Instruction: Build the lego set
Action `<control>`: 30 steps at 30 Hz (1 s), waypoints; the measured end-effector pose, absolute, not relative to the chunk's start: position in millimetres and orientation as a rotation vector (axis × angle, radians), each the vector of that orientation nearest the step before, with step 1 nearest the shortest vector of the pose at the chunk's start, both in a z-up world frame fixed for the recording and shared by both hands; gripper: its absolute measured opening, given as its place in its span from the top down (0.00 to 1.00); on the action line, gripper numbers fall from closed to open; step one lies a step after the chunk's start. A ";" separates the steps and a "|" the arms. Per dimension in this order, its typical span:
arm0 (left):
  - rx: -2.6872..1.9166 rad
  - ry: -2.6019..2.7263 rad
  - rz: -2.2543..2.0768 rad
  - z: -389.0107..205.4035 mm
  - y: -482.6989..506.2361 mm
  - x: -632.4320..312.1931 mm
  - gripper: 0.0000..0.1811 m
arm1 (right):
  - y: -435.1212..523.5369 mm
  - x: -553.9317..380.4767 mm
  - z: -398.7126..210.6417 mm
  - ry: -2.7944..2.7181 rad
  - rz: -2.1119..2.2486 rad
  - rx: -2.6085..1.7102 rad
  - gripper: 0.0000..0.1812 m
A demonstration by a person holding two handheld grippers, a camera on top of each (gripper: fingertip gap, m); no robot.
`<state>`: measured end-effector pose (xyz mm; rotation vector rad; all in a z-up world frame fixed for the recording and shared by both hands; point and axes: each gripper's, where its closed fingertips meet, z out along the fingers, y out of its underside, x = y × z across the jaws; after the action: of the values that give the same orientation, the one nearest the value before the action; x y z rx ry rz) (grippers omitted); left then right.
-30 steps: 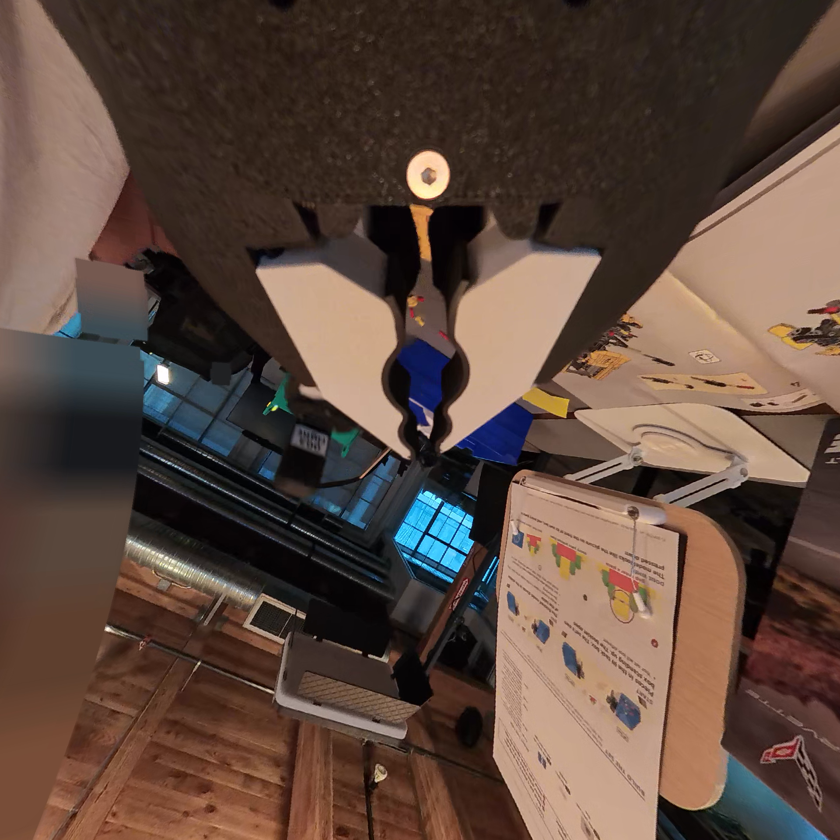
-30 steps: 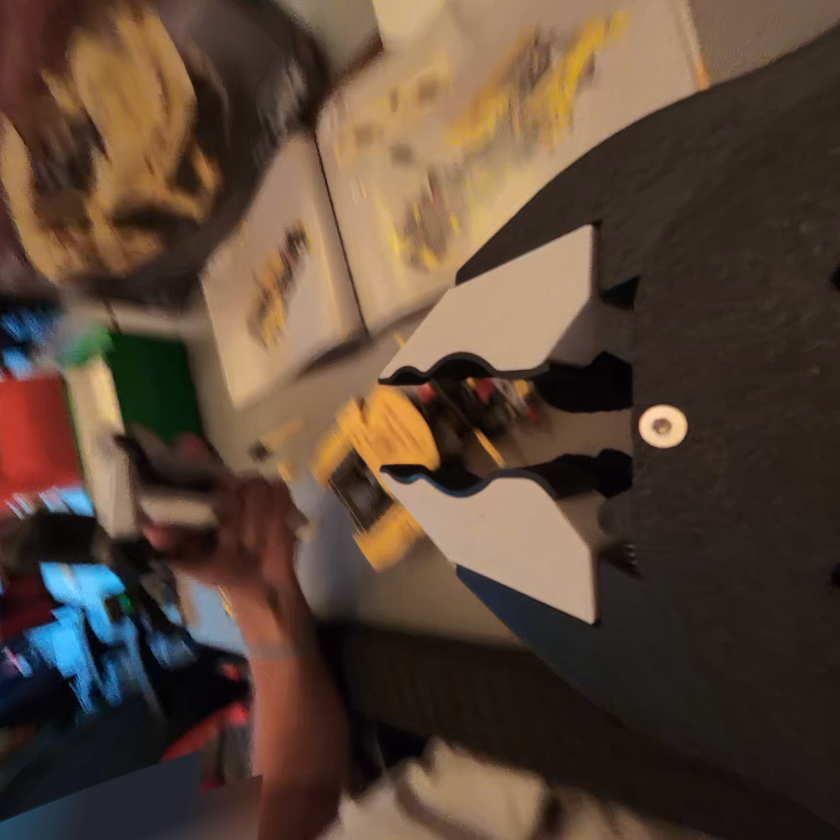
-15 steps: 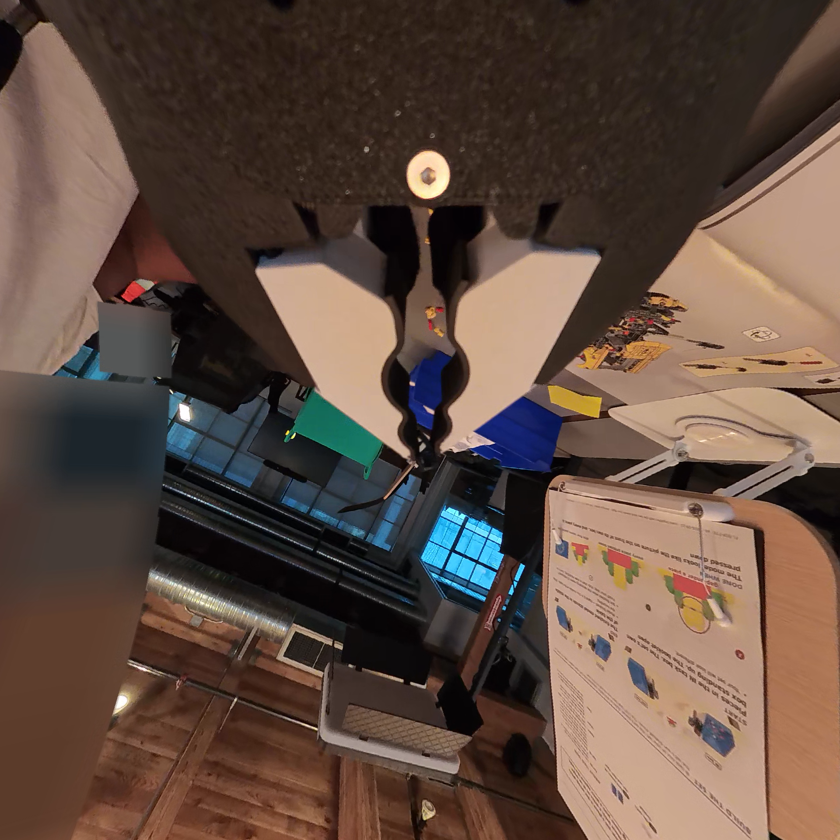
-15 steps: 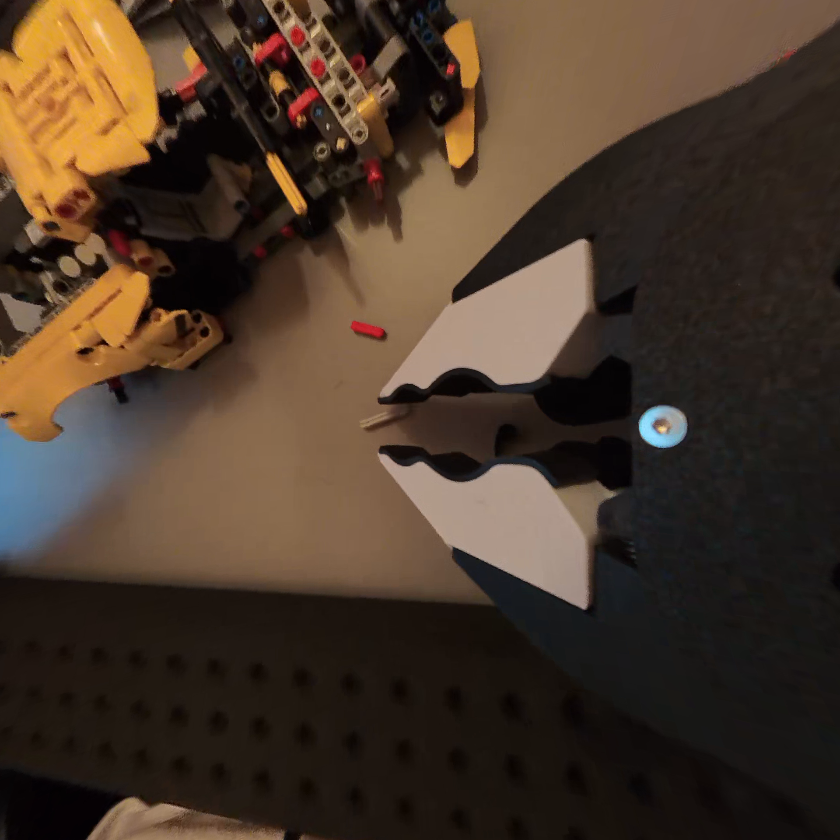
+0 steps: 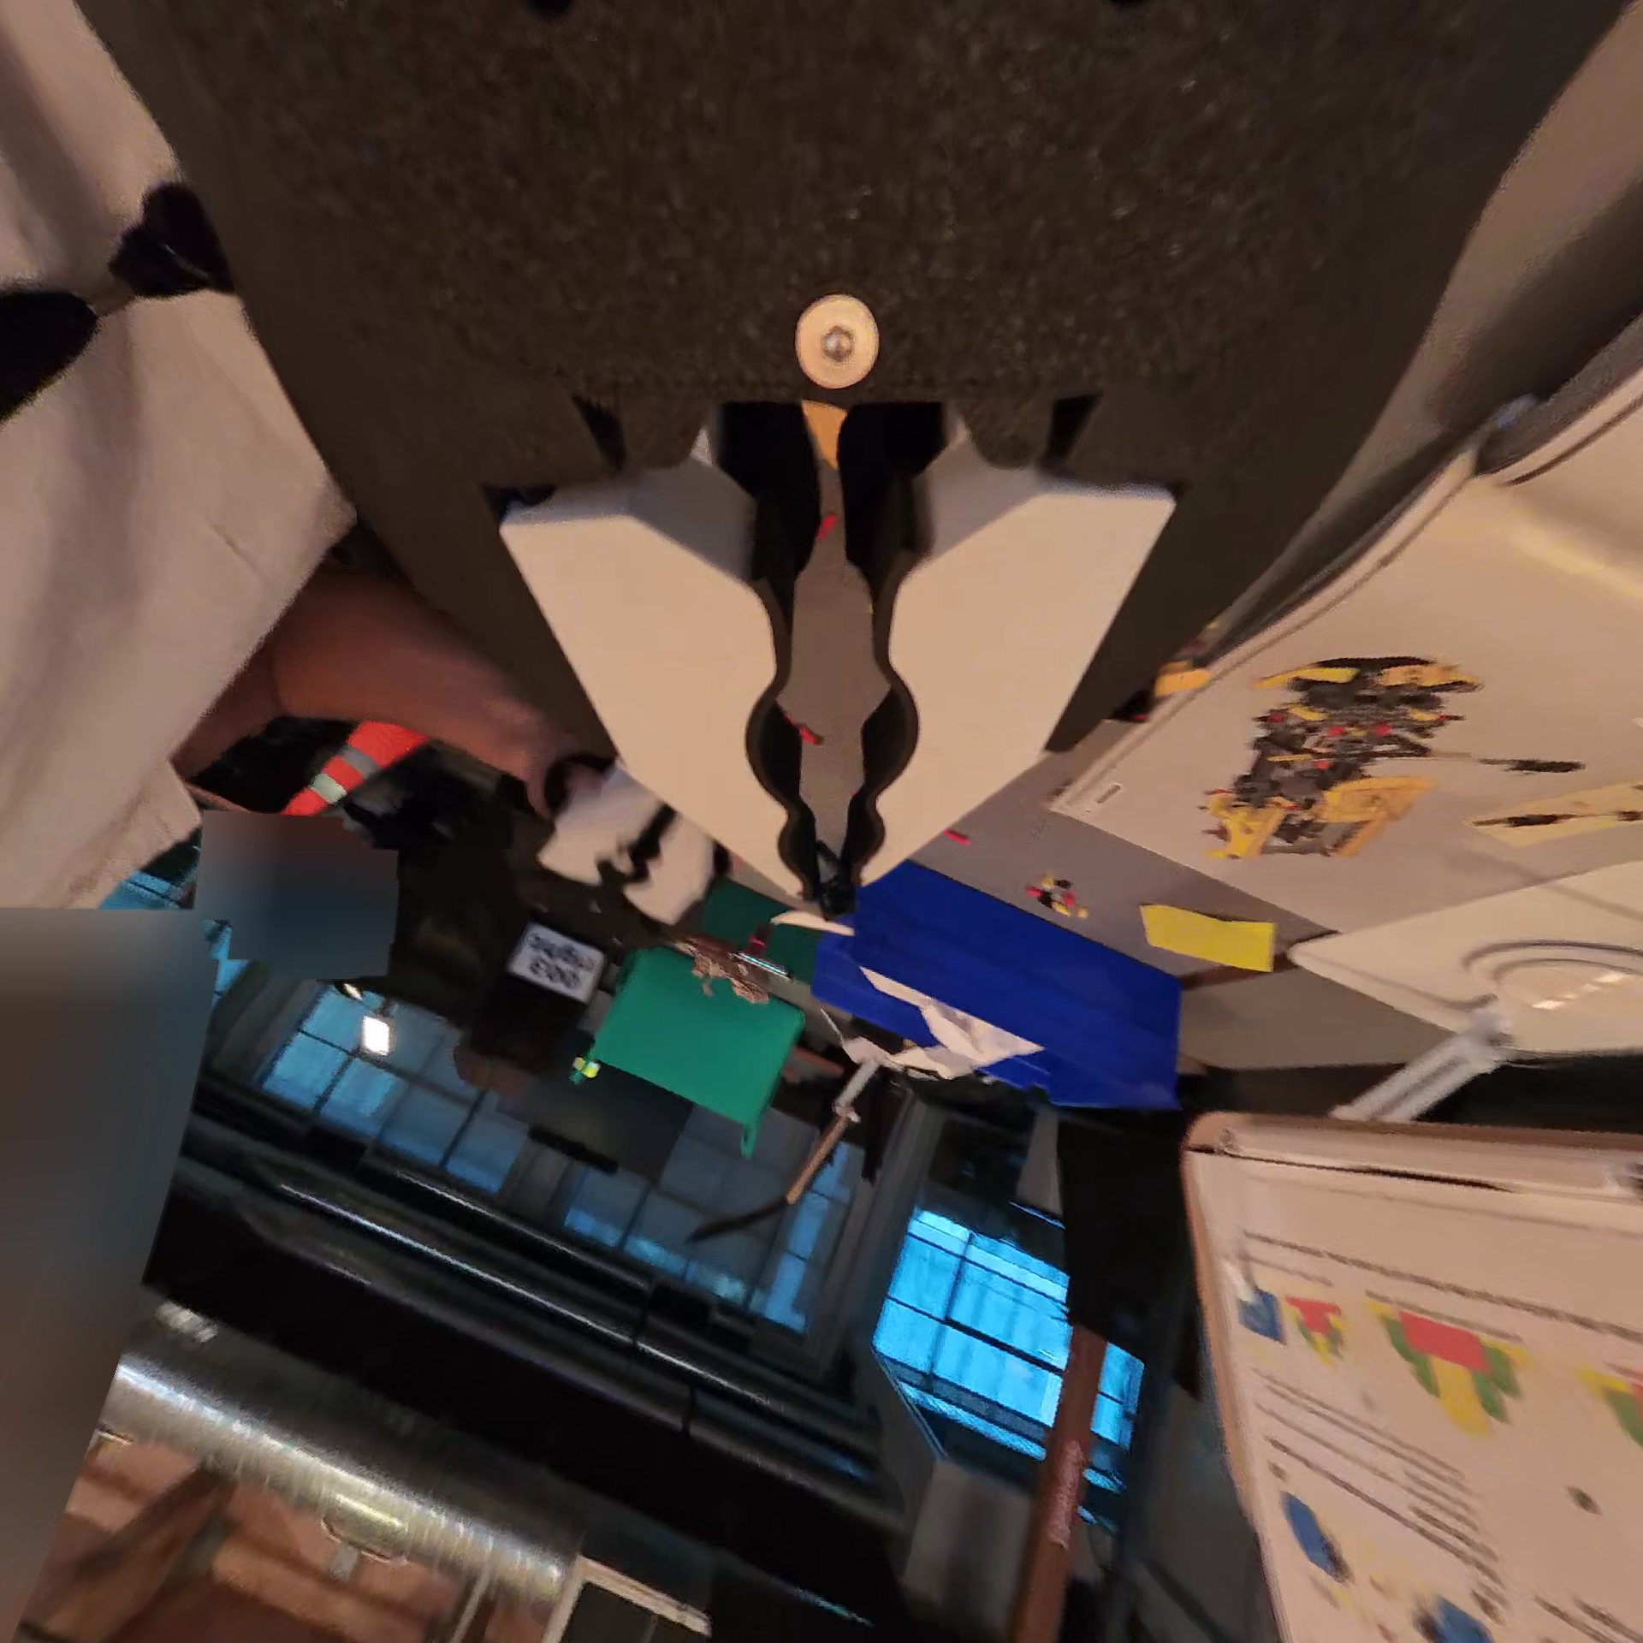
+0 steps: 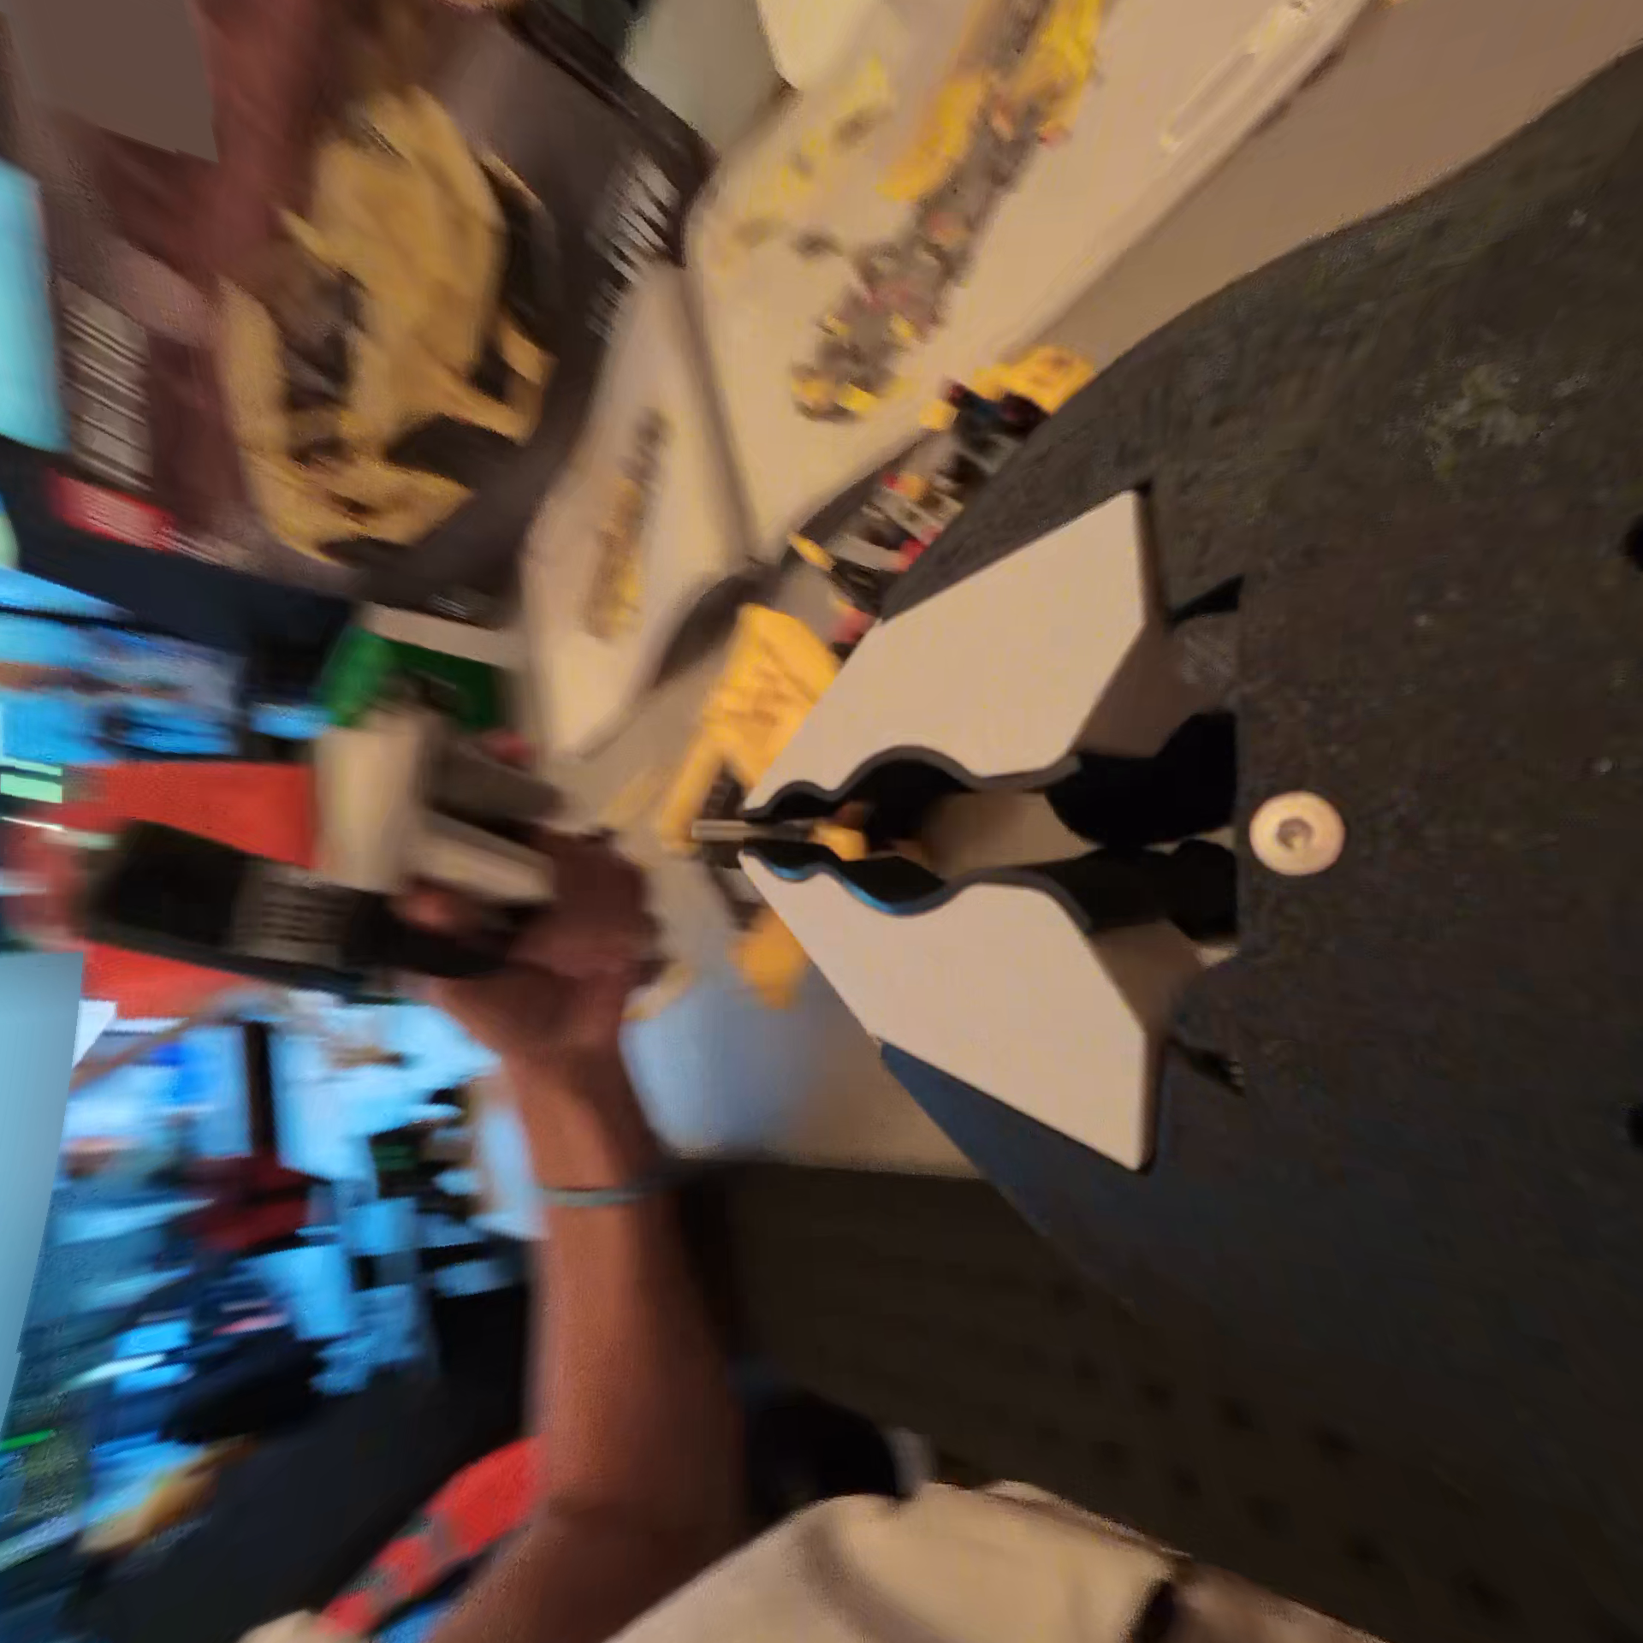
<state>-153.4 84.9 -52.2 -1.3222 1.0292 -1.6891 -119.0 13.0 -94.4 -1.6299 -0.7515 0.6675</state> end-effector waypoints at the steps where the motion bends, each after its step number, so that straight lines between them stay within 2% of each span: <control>1: -1.307 1.058 -1.716 -51.9 75.8 -149.8 0.97 | 19.5 -116.2 -74.4 -0.674 0.690 -1.548 0.99; 3: -1.286 1.058 -1.758 -49.5 65.5 -144.2 0.97 | 31.3 -115.4 -58.3 -0.605 0.730 -1.502 0.99; 13: -1.263 1.040 -1.816 -45.2 53.7 -138.4 0.97 | 50.7 -140.0 -60.3 -0.662 0.613 -1.565 0.98; 24: -1.271 1.033 -1.846 -46.5 46.3 -131.6 0.97 | 51.9 -153.4 -67.6 -0.607 0.764 -1.577 0.98; 30: -1.249 0.974 -1.881 -40.8 47.9 -132.2 0.97 | 52.4 -158.4 -60.4 -0.475 1.012 -1.514 0.99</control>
<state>-132.2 47.9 -40.8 -1.2489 0.9743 -1.8805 -158.4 52.4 -60.4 -1.5139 -0.4747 1.0117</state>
